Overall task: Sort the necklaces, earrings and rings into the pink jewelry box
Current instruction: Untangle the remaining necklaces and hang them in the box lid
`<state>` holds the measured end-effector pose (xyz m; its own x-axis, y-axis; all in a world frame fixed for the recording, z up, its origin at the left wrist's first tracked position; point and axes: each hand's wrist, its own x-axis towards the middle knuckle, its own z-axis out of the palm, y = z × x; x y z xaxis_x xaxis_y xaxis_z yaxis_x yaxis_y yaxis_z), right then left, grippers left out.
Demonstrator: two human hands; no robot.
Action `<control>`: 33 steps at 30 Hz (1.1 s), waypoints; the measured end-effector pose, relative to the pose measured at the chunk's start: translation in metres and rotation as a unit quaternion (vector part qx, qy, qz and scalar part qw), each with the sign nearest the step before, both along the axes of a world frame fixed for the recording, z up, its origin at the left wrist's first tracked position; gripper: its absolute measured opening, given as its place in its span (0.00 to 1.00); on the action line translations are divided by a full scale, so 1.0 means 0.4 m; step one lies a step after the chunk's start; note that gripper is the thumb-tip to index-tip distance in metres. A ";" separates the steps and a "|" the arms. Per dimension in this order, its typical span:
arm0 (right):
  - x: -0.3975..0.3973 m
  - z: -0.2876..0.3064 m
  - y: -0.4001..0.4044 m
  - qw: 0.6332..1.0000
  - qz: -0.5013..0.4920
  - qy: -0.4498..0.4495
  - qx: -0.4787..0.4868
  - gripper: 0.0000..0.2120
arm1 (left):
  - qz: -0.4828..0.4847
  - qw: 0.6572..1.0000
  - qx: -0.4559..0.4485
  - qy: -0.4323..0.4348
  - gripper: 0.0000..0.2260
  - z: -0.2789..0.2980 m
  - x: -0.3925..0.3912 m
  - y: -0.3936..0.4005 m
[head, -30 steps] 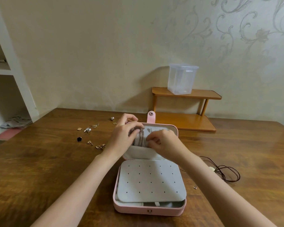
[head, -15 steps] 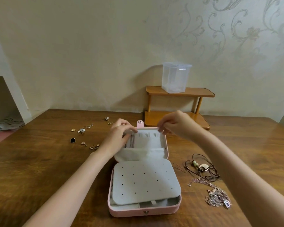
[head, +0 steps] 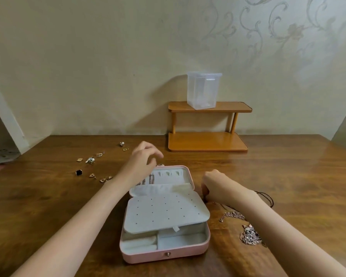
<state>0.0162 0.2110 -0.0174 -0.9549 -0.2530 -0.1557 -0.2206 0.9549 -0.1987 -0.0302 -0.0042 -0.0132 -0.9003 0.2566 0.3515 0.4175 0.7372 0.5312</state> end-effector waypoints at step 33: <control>-0.011 0.283 0.091 0.749 -0.089 0.071 -0.653 0.06 | -0.236 0.778 0.447 -0.374 0.06 0.070 0.111 0.202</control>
<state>0.0116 0.2474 0.0957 -0.9753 0.0324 0.2186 -0.2193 -0.0170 -0.9755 0.0143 0.0767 0.0147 -0.8184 0.5746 0.0038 -0.1420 -0.2086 0.9676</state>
